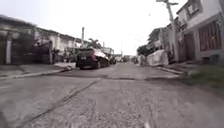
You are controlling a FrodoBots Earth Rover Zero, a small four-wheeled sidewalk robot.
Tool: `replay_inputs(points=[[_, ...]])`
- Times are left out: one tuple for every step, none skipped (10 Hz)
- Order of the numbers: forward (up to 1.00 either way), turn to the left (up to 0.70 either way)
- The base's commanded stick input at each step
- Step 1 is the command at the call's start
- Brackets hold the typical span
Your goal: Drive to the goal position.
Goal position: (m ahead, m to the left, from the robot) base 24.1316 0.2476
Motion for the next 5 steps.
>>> replay_inputs(points=[[0.7,-0.34],[0.7,-0.25],[0.7,0.0],[0.7,0.0],[0.7,0.0]])
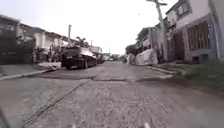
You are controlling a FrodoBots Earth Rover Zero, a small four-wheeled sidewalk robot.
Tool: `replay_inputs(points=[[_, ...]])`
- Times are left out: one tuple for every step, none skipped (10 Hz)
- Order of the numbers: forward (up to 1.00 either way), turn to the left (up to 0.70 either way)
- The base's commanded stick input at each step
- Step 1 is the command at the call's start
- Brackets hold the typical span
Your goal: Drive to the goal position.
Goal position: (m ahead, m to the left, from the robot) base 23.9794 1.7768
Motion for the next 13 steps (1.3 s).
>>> replay_inputs(points=[[0.7,0.0],[0.7,0.0],[0.7,0.0],[0.7,0.0],[0.7,0.0],[0.7,0.0],[0.7,0.0],[0.7,0.0],[0.7,-0.2],[0.7,-0.35],[0.7,-0.35],[0.7,-0.02],[0.7,0.0]])
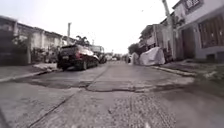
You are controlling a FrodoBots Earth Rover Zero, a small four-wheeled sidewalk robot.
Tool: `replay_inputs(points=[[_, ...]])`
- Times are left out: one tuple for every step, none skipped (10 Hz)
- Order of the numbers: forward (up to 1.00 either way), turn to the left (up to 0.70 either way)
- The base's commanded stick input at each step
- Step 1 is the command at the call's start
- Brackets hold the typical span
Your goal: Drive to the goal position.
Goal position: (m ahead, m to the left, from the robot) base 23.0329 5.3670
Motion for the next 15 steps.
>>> replay_inputs(points=[[0.7,0.0],[0.7,0.0],[0.7,0.0],[0.7,0.0],[0.7,0.0],[0.7,0.0],[0.7,0.0],[0.7,0.0],[0.7,0.0],[0.7,0.0],[0.7,0.0],[0.7,0.0],[0.7,0.0],[0.7,0.0],[0.7,0.0]])
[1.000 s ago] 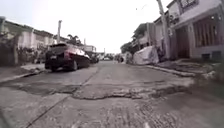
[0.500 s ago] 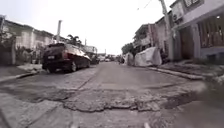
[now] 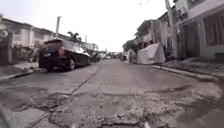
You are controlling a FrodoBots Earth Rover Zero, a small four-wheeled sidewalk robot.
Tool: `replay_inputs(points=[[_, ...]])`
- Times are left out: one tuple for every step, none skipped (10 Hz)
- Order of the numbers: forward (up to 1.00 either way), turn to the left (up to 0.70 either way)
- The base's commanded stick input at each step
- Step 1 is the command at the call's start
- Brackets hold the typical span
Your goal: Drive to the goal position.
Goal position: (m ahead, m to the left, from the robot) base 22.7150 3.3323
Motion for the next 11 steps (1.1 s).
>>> replay_inputs(points=[[0.7,0.0],[0.7,0.0],[0.7,0.0],[0.7,0.0],[0.7,0.0],[0.7,0.0],[0.7,0.0],[0.7,0.0],[0.7,0.0],[0.7,0.0],[0.7,0.0]])
